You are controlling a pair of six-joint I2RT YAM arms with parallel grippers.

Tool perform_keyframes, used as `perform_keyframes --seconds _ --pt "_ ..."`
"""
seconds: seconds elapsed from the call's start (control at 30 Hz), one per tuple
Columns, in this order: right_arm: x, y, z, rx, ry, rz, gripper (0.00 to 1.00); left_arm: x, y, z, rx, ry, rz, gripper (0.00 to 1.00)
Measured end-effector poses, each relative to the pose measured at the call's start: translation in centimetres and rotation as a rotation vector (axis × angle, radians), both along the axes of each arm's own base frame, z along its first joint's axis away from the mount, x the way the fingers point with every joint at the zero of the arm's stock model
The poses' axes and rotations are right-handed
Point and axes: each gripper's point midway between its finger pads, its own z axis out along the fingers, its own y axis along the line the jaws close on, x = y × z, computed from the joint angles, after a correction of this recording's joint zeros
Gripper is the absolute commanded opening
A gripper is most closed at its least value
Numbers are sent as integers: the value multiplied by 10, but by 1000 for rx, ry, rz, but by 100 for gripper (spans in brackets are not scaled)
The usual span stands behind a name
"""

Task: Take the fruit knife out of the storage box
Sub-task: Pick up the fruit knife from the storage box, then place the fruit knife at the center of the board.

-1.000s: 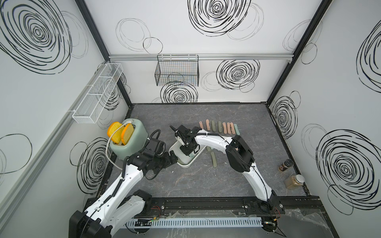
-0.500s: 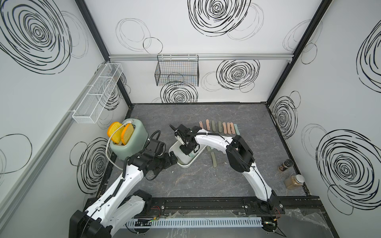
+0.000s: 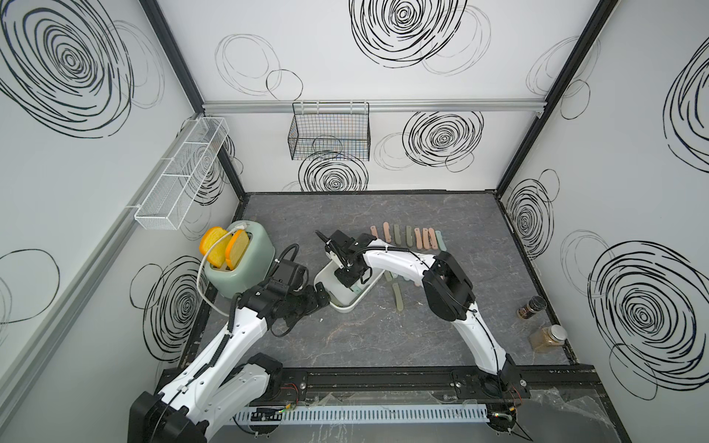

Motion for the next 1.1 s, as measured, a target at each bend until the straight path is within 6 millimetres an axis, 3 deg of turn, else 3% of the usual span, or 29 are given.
perform_keyframes --seconds 0.4,0.67,0.87,1.0,1.1 --pt "3 -2 32 34 -29 -18 18 4 -8 4 1 -16 -26 98" --pt "10 -20 71 91 -41 -106 18 22 -37 28 23 -85 -127 98" --pt "9 -59 102 127 -46 -211 18 31 -64 43 26 -149 -197 98" --pt "1 -104 108 127 -29 -308 18 30 -78 43 22 -169 -236 98" --pt "-9 -144 102 115 -2 -397 21 29 -90 40 24 -178 -269 98"
